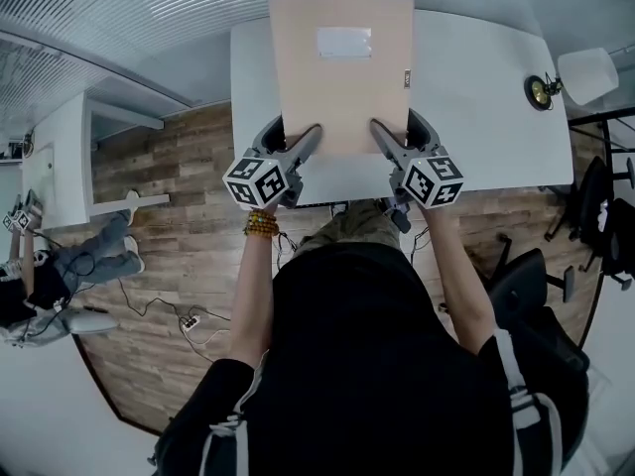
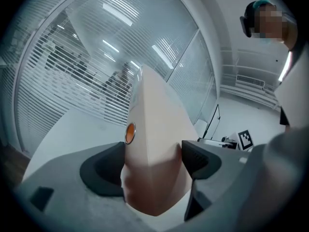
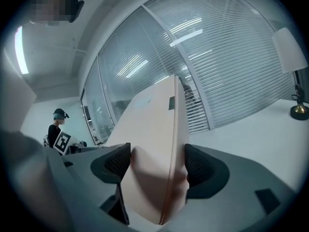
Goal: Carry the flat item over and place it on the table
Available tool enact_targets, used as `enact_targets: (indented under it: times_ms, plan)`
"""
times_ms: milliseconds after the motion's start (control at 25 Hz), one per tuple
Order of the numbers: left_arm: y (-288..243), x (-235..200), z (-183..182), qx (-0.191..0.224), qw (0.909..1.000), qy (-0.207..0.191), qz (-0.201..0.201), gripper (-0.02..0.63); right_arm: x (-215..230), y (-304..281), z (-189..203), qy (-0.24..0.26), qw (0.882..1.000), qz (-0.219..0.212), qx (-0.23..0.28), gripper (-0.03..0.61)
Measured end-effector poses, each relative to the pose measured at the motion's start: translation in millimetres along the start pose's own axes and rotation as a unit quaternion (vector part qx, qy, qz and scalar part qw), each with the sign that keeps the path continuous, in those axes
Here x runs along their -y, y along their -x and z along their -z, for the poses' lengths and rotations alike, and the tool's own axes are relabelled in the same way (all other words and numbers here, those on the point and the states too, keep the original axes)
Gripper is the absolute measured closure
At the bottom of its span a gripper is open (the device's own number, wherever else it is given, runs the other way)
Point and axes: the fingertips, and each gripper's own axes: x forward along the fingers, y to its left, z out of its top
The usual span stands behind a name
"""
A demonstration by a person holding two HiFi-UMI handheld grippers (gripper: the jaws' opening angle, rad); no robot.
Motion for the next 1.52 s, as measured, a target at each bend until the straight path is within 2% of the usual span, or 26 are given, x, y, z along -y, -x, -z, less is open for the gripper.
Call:
enact_targets:
  times_ms: [480, 1000, 1520]
  plan:
    - [-14.9, -12.3, 21.5, -0.019, 0.9995, 0.027, -0.003, 0.247, 17.6, -7.6, 19.0, -0.01, 1.0, 0.011, -0.022, 0.252]
    - [-30.7, -28.2, 36.6, -0.043, 0.998, 0.041, -0.019, 0.247, 37.8, -20.8, 42.9, -0.052, 0.997, 0.016, -0.048, 0.252]
    - [-30.8, -44.1, 57.4, -0.07, 0.9934, 0.083, -0.036, 0.247, 43.4, -29.7, 68.5, -0.081, 0.994, 0.018, -0.078, 0.253]
